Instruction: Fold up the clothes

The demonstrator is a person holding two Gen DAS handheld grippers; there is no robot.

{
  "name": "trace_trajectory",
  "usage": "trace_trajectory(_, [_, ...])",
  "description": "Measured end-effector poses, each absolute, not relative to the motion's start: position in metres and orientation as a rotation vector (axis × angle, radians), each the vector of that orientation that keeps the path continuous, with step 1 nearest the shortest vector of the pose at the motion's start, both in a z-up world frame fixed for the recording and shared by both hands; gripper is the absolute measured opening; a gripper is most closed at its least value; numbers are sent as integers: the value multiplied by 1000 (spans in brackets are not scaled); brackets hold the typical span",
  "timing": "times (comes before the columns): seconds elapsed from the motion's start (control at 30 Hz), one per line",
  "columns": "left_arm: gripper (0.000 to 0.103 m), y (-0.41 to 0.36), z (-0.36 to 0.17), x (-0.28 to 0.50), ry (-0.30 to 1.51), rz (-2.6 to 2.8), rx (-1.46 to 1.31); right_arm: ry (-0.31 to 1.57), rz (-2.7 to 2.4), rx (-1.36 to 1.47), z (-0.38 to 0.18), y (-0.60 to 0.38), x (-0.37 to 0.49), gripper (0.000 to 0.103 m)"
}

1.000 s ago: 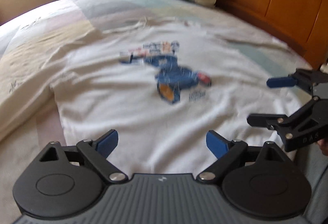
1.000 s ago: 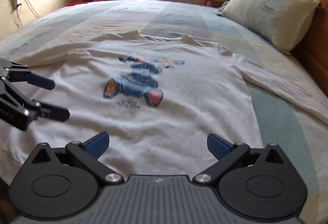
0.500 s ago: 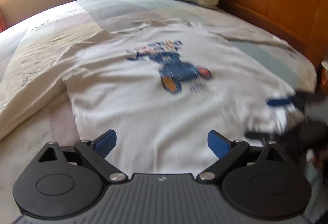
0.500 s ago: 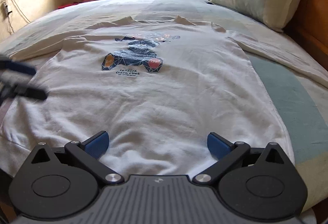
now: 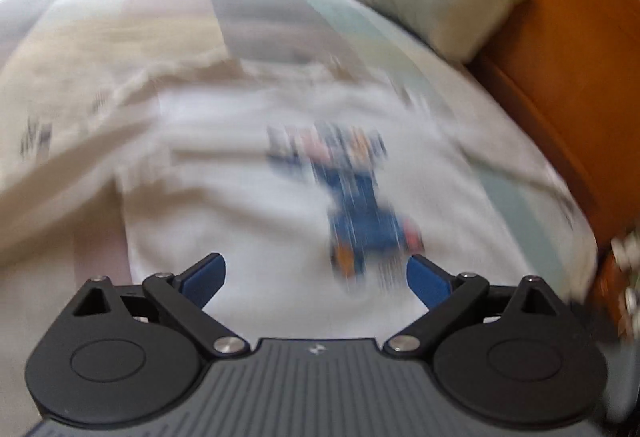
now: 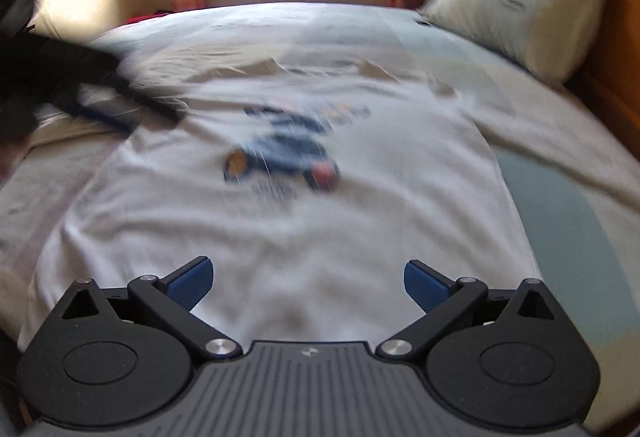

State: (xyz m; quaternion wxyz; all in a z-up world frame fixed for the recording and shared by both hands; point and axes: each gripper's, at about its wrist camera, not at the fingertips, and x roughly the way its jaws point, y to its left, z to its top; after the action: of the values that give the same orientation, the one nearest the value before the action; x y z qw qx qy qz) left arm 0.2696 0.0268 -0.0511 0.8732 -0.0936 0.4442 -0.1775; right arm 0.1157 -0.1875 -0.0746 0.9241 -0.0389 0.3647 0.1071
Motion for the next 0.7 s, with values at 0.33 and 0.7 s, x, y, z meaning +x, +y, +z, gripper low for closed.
trace_trajectory(0.33, [97,15,-96,424,1120,-201,-284,825,265,21,-91,-178,176,103])
trace_trajectory(0.7, [101,27,-117,492,1000,-120,-282,787,294,-21,-110,-176,175,103])
